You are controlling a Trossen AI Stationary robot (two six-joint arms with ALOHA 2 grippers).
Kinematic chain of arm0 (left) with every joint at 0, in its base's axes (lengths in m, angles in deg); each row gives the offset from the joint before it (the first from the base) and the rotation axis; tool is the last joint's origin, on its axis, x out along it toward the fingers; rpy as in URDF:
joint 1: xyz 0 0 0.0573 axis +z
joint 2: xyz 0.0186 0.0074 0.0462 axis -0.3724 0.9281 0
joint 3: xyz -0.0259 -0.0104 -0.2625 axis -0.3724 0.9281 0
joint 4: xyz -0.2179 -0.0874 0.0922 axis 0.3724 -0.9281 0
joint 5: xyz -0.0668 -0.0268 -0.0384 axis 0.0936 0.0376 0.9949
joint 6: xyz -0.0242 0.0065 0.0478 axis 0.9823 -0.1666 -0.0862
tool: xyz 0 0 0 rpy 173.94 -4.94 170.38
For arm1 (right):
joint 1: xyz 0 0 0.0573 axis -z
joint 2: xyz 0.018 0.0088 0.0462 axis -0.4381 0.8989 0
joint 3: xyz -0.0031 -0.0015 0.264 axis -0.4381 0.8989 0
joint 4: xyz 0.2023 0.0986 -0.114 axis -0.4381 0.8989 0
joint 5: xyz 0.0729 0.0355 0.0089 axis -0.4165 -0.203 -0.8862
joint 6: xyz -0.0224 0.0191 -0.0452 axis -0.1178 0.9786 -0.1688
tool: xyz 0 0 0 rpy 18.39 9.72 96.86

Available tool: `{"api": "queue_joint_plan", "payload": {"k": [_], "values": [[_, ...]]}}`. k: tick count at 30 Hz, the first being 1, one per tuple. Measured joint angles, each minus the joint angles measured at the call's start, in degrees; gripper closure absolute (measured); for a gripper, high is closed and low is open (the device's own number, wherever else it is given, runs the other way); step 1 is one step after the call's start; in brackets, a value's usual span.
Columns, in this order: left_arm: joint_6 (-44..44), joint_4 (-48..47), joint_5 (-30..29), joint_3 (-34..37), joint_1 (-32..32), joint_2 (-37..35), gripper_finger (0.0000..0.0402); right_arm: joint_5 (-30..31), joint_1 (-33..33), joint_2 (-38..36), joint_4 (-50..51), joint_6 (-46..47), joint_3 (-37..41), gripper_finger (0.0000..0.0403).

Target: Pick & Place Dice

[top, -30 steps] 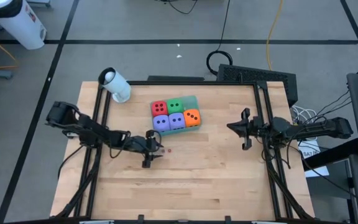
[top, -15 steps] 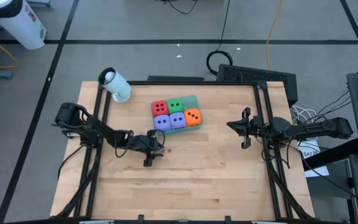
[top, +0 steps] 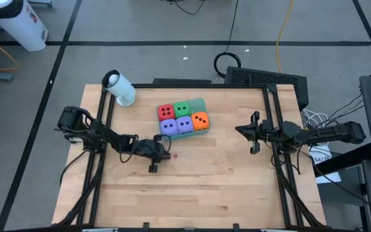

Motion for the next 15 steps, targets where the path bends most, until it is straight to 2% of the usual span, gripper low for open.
{"api": "queue_joint_plan", "payload": {"k": [4, 7, 11, 15], "values": [[-2.0, 0.3, 0.4, 0.0, 0.0, 0.0, 0.0362, 0.0, 0.0, 0.0, 0.0, 0.0, 0.0, 0.0403], [-4.4, 1.9, 3.6, 0.0, 0.0, 0.0, 0.0394, 0.0, 0.0, 0.0, 0.0, 0.0, 0.0, 0.0403], [-4.5, 4.3, 5.8, 0.0, -0.6, -2.0, 0.0397, 0.0, 0.0, 0.0, 0.0, 0.0, 0.0, 0.0403], [-3.5, 2.1, 5.7, 0.0, -1.1, -6.2, 0.0399, 0.0, 0.0, 0.0, 0.0, 0.0, 0.0, 0.0403]]}}
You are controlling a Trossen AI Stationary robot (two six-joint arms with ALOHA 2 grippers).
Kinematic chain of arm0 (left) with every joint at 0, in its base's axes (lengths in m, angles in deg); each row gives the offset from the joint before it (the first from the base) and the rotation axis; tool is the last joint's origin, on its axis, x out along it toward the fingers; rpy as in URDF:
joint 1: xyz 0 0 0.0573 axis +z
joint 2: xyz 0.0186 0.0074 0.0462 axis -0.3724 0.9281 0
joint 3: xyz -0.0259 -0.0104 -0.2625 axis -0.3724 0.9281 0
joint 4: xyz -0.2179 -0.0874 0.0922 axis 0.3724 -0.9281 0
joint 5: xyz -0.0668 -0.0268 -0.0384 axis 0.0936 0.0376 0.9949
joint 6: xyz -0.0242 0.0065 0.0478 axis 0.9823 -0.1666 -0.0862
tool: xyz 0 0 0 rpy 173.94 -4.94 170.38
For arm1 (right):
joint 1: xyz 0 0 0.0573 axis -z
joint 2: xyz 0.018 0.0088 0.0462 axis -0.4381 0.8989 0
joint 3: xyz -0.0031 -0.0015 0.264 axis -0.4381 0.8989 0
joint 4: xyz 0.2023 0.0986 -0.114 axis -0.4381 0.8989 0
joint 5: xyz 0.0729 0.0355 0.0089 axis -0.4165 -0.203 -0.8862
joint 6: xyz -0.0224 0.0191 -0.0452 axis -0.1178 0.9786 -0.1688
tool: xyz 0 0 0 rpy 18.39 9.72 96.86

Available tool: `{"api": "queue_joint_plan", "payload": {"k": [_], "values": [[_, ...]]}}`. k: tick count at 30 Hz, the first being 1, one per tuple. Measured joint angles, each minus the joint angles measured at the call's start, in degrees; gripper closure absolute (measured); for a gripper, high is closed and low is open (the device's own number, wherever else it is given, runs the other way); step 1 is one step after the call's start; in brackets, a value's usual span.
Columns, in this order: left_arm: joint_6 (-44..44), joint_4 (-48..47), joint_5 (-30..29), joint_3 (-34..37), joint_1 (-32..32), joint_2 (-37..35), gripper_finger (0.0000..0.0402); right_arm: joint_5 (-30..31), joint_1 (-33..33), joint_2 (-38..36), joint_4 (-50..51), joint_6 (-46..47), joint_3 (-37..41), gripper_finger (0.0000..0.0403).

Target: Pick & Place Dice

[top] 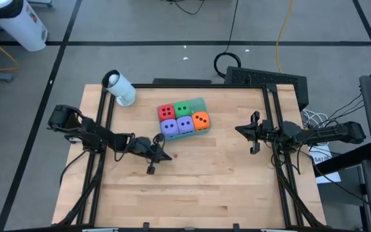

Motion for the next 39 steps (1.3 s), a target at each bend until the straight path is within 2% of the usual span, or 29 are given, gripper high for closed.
{"api": "queue_joint_plan", "payload": {"k": [10, 15, 20, 35, 39], "values": [[2.3, -8.2, -4.9, 0.0, 0.0, -4.8, 0.0393, 0.0, 0.0, 0.0, 0.0, 1.9, 0.0, 0.0403], [1.9, -10.7, -4.8, 0.0, 0.0, -4.8, 0.0399, 0.0, 0.0, 0.0, 0.2, 1.9, 0.0, 0.0403], [1.6, -14.2, -4.9, 0.0, 0.0, -4.8, 0.0388, 0.0, 0.0, 0.0, 0.6, 1.4, 0.0, 0.0403], [1.3, -12.5, -5.1, 0.0, 0.1, -4.8, 0.0398, 0.0, 0.0, 0.0, 0.5, 0.5, 0.0, 0.0403], [-2.2, -9.0, -6.5, 0.0, 0.4, -4.8, 0.0385, 0.0, 0.0, 0.0, 0.8, 0.5, 0.0, 0.0403]]}}
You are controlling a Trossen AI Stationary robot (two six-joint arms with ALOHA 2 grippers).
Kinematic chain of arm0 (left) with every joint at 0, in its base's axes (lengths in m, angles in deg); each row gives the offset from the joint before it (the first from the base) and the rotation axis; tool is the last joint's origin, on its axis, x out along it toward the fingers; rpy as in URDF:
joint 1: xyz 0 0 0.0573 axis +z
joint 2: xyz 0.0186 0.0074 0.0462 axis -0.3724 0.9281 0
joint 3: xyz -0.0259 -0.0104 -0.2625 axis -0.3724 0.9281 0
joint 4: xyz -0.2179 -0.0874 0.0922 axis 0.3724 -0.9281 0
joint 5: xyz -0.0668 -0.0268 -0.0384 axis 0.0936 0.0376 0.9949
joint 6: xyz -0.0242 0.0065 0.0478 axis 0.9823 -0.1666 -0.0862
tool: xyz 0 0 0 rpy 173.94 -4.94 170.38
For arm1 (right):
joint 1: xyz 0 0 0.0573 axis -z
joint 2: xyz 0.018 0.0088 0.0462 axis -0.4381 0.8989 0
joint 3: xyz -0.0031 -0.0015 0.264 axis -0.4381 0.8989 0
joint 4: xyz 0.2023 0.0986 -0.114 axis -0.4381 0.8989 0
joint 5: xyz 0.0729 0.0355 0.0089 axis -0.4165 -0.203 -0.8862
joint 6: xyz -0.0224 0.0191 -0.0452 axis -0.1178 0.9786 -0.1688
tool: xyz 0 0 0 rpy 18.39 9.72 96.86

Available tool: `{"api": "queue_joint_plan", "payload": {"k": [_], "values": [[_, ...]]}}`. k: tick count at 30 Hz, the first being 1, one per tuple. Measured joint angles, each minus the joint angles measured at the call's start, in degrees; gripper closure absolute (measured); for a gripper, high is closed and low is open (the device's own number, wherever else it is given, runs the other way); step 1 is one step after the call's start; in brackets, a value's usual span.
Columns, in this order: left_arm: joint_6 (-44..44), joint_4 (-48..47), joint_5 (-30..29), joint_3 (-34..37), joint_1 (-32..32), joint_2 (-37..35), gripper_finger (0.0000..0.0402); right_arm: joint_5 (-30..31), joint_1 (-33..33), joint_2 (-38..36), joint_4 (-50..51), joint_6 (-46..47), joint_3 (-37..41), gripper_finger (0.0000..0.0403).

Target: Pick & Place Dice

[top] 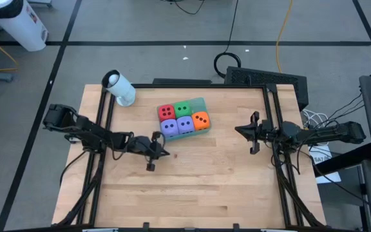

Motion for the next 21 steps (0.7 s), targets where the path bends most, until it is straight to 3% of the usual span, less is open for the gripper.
{"api": "queue_joint_plan", "payload": {"k": [5, 15, 21], "values": [[2.9, 6.5, -0.9, 0.0, 1.7, 0.0, 0.0391, 0.0, 0.0, 0.0, 0.1, -0.5, 0.0, 0.0403], [6.0, 5.2, -0.9, 0.0, 0.5, 0.0, 0.0382, 0.4, 0.0, 0.0, -1.2, -1.0, 0.0, 0.0403], [6.0, 5.8, -0.8, 0.0, -0.4, 0.0, 0.0398, 0.4, 0.0, 0.0, -0.8, -1.5, 0.0, 0.0403]]}}
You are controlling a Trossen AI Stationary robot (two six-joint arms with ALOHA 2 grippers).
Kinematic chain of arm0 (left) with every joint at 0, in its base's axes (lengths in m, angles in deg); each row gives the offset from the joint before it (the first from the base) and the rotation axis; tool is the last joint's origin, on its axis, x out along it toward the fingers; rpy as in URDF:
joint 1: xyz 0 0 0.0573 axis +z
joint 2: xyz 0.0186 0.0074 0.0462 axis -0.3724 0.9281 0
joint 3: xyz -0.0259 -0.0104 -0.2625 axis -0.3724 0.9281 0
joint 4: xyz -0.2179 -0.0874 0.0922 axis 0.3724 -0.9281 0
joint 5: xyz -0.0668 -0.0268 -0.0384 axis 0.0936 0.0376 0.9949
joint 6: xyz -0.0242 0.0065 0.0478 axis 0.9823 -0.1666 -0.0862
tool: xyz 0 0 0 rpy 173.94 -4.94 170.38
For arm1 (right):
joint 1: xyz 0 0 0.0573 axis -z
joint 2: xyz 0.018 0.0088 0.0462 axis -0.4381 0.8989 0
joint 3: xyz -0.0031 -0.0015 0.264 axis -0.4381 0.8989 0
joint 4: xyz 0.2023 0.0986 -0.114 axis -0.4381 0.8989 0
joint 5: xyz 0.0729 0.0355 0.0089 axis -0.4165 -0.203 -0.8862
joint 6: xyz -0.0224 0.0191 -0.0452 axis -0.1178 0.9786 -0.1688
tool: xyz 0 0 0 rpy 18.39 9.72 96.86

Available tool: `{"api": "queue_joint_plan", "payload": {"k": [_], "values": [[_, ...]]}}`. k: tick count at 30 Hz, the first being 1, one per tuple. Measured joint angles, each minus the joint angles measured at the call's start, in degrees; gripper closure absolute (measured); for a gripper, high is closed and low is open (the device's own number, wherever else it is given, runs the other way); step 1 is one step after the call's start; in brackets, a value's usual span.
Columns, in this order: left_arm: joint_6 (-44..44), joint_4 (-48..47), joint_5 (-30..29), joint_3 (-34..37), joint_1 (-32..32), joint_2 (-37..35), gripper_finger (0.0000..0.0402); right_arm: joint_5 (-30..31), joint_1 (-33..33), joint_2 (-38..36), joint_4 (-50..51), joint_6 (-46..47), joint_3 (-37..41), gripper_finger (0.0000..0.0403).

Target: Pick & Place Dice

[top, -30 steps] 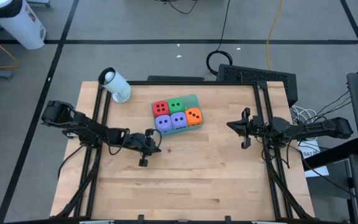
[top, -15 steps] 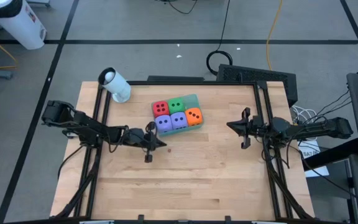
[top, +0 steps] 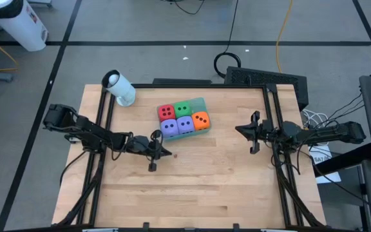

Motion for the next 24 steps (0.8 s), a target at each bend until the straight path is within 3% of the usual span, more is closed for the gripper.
{"api": "queue_joint_plan", "payload": {"k": [7, 15, 21, 24], "values": [[0.0, 0.0, 0.0, 0.0, 0.0, 0.0, 0.0378, 0.0, 0.0, 0.0, 0.1, 0.0, 0.0, 0.0403], [0.8, -0.6, 0.0, 0.0, 0.0, 0.0, 0.0398, 0.0, 0.0, 0.0, 0.1, -0.2, 0.0, 0.0403], [0.8, 1.2, 0.0, 0.0, 0.0, 0.0, 0.038, 0.0, 0.0, 0.2, 0.1, 0.1, 0.0, 0.0403], [2.9, 1.7, 0.0, 0.0, 0.0, 0.0, 0.0389, 0.0, 0.0, 1.0, 0.0, 2.2, 0.0, 0.0403]]}}
